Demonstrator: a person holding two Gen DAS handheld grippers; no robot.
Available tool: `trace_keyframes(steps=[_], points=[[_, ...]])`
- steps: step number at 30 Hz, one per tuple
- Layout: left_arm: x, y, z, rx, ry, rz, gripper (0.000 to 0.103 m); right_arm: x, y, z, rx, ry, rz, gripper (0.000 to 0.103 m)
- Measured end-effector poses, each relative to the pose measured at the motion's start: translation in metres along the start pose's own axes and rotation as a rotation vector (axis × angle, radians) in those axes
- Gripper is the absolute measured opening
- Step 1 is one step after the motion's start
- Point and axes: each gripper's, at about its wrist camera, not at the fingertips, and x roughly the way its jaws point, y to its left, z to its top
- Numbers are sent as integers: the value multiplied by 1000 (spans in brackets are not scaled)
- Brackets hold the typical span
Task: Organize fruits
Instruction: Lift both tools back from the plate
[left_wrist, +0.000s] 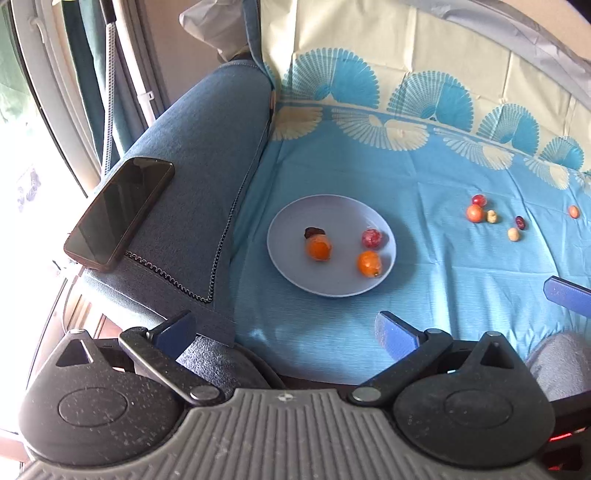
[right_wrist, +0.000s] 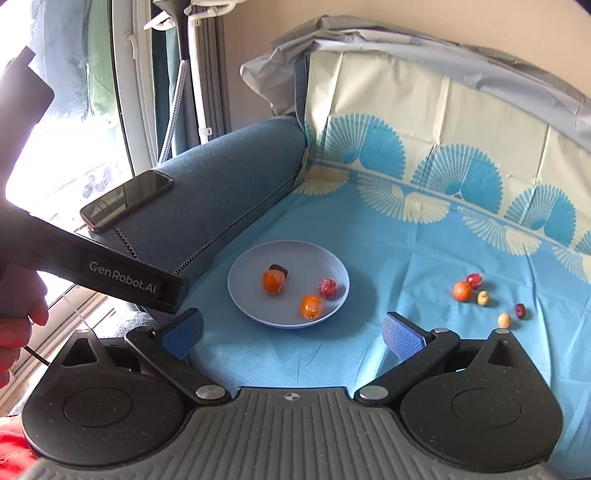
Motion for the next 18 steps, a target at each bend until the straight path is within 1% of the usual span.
trace_keyframes(steps=[5, 11, 18], points=[[-9, -6, -2, 15, -23, 3, 103, -9, -1, -4, 2, -13, -7, 102], [-11, -6, -3, 21, -25, 0, 103, -12, 0, -5, 2, -26, -13, 102], [-10, -6, -2, 24, -22, 0, 103, -11, 2, -6, 2, -19, -16, 102]])
